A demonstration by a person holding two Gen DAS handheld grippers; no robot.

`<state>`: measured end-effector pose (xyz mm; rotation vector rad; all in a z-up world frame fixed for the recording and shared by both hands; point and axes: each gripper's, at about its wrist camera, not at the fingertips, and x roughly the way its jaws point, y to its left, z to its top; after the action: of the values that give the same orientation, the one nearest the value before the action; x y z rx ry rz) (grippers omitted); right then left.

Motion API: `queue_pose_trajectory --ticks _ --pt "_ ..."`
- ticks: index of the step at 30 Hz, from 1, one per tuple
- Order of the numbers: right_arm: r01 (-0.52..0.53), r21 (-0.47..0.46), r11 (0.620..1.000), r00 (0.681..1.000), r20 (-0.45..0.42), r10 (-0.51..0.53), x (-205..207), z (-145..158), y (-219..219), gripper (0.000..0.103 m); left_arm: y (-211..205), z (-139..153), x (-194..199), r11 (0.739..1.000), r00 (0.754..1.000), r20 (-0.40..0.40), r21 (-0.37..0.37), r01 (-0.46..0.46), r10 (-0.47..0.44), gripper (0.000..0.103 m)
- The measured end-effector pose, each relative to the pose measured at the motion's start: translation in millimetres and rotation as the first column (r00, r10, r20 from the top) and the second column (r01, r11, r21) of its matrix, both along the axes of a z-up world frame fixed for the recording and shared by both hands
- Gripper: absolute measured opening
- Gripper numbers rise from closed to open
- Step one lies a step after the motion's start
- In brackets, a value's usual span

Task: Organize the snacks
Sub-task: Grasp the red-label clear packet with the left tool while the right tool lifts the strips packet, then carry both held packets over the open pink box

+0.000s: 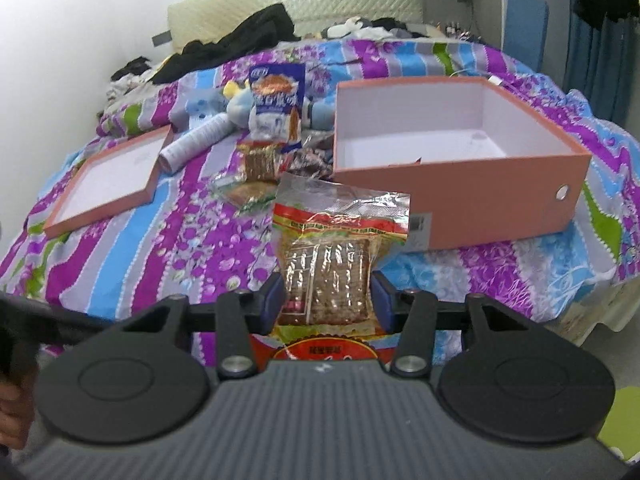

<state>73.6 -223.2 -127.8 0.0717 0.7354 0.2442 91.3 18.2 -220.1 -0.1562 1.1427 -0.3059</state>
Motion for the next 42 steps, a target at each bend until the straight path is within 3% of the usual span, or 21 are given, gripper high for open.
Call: queue_pose_trajectory --ticks 3,7,12,16,18,22,26,31,37,42 --pt "-0.01 0.003 1.0 1.0 -0.017 0.01 -0.7 -6.1 1.6 0.049 -7.6 -32.6 -0.4 0.983 0.983 -0.083 0.068 0.17 -0.164 0.049" --pt "-0.011 0.008 1.0 1.0 -0.025 0.012 -3.8 -9.6 1.8 0.049 -13.7 -69.0 -1.1 0.929 0.928 -0.185 0.122 0.349 -0.324 0.059" --pt "-0.015 0.004 1.0 0.999 -0.034 0.016 -5.5 -13.9 3.0 0.049 -18.5 -100.0 -2.7 0.871 0.856 -0.26 0.093 0.483 -0.447 0.067" --pt "-0.016 0.003 1.0 0.999 -0.036 0.016 -5.5 -15.4 3.4 0.049 -23.3 -123.2 -1.0 0.821 0.809 -0.31 0.127 0.556 -0.5 0.079" --pt "-0.016 0.003 1.0 0.999 -0.036 0.016 -5.8 -15.6 3.5 0.049 -24.9 -132.5 -0.6 0.8 0.784 -0.332 0.124 0.587 -0.524 0.079" --pt "-0.015 0.006 1.0 0.999 -0.038 0.015 -6.1 -16.2 4.0 0.049 -26.4 -148.4 2.5 0.773 0.76 -0.37 0.149 0.616 -0.534 0.079" --pt "-0.013 0.01 1.0 0.999 -0.045 0.014 -4.9 -17.5 3.9 0.049 -23.7 -164.1 1.9 0.77 0.738 -0.413 0.123 0.626 -0.534 0.079" --pt "-0.018 0.005 1.0 0.999 -0.042 0.018 -5.3 -17.9 5.1 0.049 -23.9 -170.1 4.7 0.776 0.738 -0.431 0.123 0.619 -0.52 0.079" --pt "-0.02 0.006 1.0 0.999 -0.042 0.02 -6.4 -18.7 5.8 0.049 -30.8 -175.5 0.4 0.74 0.722 -0.442 0.172 0.651 -0.533 0.077" --pt "-0.02 0.006 1.0 0.999 -0.043 0.02 -6.7 -19.6 5.9 0.049 -41.0 -180.3 -3.2 0.71 0.72 -0.447 0.228 0.666 -0.531 0.064"
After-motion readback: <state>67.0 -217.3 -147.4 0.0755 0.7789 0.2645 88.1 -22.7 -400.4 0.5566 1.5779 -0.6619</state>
